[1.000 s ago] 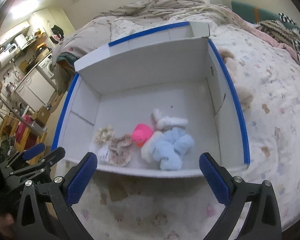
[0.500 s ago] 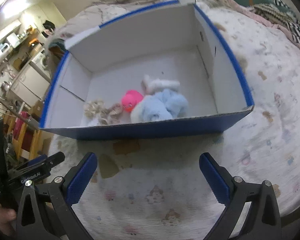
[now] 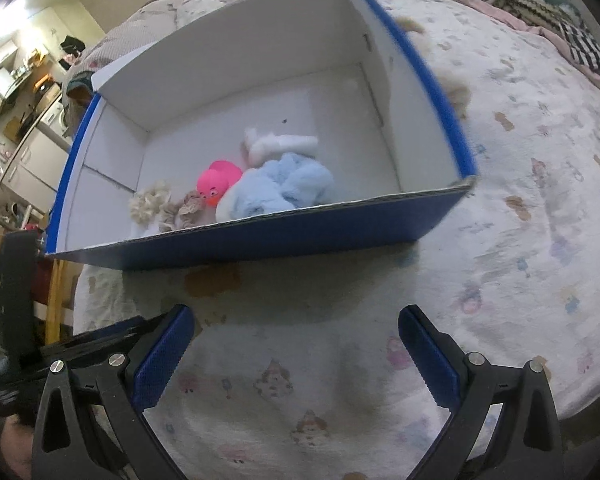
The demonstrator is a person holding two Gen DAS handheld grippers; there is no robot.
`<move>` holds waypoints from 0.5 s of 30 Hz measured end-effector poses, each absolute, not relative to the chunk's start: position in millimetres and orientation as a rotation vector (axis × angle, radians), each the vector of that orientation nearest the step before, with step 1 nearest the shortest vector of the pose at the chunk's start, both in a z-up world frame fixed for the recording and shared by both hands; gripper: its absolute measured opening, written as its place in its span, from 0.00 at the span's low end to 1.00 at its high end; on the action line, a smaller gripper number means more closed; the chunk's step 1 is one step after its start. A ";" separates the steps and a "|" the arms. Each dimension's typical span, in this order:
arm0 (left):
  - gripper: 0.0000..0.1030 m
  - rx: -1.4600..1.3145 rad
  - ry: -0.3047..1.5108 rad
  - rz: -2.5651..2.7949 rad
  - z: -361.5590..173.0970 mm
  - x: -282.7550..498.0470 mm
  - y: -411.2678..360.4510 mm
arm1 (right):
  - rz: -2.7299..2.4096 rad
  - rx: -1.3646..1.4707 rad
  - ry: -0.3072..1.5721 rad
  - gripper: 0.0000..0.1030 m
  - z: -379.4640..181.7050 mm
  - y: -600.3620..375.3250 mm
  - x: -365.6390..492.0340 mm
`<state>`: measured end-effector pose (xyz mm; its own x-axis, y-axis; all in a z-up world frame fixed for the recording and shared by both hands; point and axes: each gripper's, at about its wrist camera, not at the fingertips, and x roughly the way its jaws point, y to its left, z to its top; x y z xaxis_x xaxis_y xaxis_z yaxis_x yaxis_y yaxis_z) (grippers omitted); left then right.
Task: Organize soft objects
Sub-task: 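Withdraw both tools from the box and lower the left tool onto the beige sponge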
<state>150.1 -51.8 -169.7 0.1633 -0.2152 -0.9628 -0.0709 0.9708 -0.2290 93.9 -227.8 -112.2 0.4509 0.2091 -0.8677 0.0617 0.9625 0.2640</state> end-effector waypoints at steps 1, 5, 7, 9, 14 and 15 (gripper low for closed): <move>0.36 -0.250 1.421 -0.110 -173.7 151.4 -53.5 | 0.091 0.281 1.102 1.00 -111.7 -230.2 92.8; 0.09 -0.305 1.419 -0.166 -172.6 154.3 -54.2 | 0.078 0.281 1.095 1.00 -108.1 -238.0 87.7; 0.08 -0.320 1.412 -0.192 -168.1 153.2 -53.0 | 0.074 0.275 1.099 1.00 -108.6 -239.6 86.2; 0.07 -0.291 1.397 -0.164 -161.6 150.0 -48.5 | 0.072 0.270 1.106 1.00 -110.8 -239.8 86.3; 0.07 -0.270 1.372 -0.087 -149.6 139.6 -28.2 | 0.132 0.246 1.105 1.00 -114.3 -228.6 90.2; 0.07 -0.258 1.359 -0.071 -145.3 137.7 -23.2 | 0.150 0.228 1.105 1.00 -115.8 -223.1 91.4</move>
